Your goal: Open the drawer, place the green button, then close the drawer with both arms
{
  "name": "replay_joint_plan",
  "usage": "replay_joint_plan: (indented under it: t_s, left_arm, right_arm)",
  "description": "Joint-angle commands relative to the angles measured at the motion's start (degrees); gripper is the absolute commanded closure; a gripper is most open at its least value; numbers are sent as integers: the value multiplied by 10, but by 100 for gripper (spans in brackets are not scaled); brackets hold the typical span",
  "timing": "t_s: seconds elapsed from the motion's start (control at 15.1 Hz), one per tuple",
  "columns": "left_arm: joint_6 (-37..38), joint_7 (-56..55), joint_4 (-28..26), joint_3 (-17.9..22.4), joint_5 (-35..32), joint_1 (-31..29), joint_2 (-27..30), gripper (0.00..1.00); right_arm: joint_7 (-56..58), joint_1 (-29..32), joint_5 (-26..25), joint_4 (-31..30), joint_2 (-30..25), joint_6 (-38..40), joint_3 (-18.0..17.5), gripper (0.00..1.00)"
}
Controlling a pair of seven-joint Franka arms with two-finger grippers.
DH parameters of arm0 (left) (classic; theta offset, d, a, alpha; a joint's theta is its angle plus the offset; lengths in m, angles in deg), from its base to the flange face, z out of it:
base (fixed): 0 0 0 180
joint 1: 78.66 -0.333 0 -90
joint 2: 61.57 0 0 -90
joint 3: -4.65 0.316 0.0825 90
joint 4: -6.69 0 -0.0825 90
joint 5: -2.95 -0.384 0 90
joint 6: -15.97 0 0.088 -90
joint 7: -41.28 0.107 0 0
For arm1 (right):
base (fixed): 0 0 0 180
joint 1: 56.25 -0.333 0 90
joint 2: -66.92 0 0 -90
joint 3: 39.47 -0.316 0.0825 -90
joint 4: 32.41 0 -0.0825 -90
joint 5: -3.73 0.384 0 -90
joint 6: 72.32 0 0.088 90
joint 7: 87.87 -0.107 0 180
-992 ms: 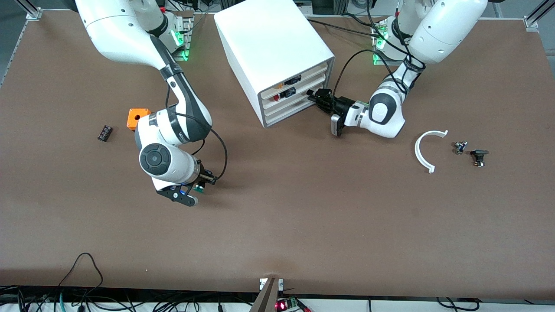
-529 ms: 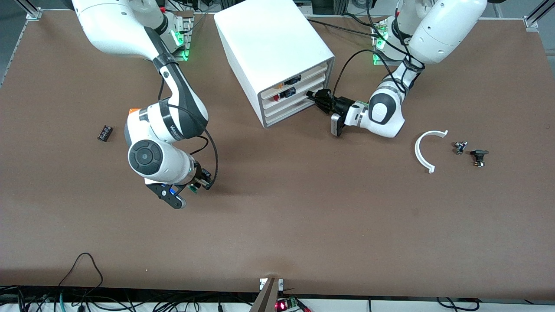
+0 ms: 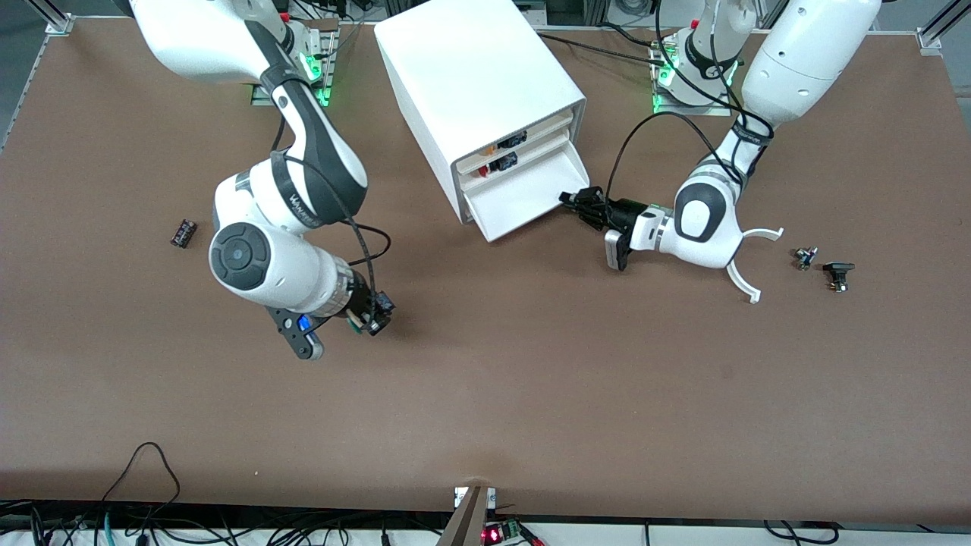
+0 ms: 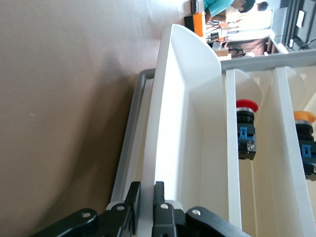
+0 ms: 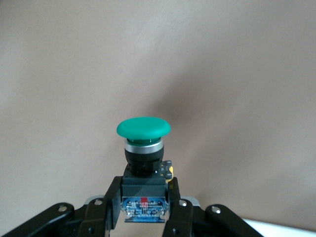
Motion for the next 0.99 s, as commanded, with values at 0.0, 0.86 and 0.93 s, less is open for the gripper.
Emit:
replay_joint_plan:
  t_s: [0.0, 0.86, 0.93]
  left_arm:
    - [-8, -38, 41, 6, -29, -9, -27, 100]
    - [7, -48, 95, 6, -66, -48, -43, 0]
    - [11, -49, 96, 6, -66, -52, -41, 0]
  right_arm:
    - [-84, -31, 9, 25, 2, -10, -9, 100]
    - [-303, -182, -16, 22, 43, -126, -5, 100]
    - [-302, -194, -16, 21, 52, -130, -5, 100]
